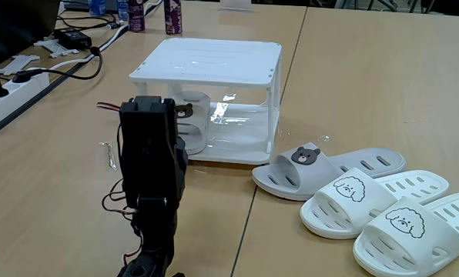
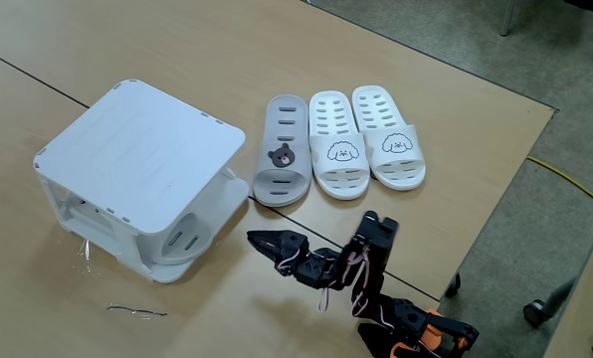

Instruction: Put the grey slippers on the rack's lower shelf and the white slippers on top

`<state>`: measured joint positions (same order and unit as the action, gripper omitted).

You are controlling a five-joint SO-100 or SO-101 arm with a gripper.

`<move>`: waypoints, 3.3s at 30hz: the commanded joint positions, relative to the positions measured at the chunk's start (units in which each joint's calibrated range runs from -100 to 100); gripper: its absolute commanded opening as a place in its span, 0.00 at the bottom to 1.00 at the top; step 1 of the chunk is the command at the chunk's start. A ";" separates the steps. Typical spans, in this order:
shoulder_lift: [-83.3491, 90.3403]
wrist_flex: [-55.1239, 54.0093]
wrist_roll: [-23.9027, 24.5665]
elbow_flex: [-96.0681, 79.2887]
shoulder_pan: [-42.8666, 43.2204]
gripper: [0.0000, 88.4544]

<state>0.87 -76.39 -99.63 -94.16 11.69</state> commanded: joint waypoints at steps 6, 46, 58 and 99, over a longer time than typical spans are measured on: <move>-20.51 -8.25 -0.37 20.95 -15.96 0.01; -46.34 6.42 -0.37 71.47 -30.44 0.30; -51.90 28.25 -0.37 100.16 -35.29 0.01; 57.15 101.68 -0.37 58.48 -28.71 0.01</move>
<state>44.49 25.84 -99.58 -23.45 -17.30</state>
